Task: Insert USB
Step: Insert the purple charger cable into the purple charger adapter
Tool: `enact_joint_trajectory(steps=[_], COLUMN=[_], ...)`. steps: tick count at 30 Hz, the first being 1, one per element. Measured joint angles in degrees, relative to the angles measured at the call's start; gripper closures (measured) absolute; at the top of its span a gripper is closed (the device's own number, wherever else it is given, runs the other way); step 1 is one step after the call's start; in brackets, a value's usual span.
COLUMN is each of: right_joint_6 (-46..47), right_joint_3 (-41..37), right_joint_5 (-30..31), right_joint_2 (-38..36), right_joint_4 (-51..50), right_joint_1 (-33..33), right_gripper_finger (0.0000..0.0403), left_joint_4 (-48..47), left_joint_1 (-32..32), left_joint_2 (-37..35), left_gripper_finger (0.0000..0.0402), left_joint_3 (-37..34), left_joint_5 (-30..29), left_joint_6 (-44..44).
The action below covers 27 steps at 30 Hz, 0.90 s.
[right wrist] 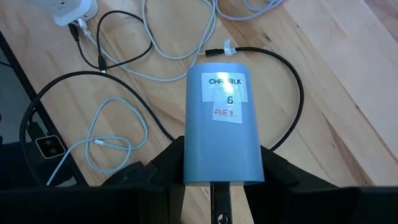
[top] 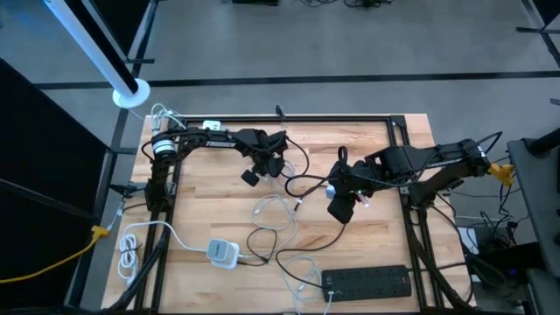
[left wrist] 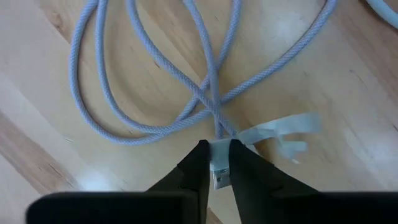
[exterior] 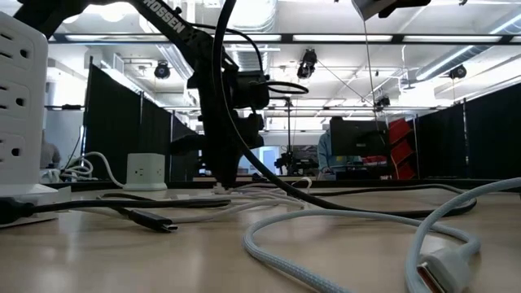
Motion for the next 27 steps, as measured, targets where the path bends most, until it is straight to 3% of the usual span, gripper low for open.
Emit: enact_joint_trajectory(steps=[5, 10, 27], right_joint_6=[0.3, 0.4, 0.0], right_joint_3=[0.0, 0.0, 0.0], right_joint_5=[0.0, 0.0, 0.0], right_joint_2=[0.0, 0.0, 0.0], right_joint_4=[0.0, 0.1, 0.1], right_joint_1=[0.0, -0.1, -0.1], right_gripper_finger=[0.0288, 0.0288, 0.0288], left_joint_4=[-1.4, -2.0, -0.7], left_joint_1=[0.0, 0.0, -1.0], left_joint_2=[-0.1, -0.4, 0.3], left_gripper_finger=[0.0392, 0.039, 0.0246], left_joint_3=[0.8, 2.5, 1.8], left_joint_5=[-0.4, -1.8, -1.8], left_joint_6=[-4.2, -5.7, -4.3])
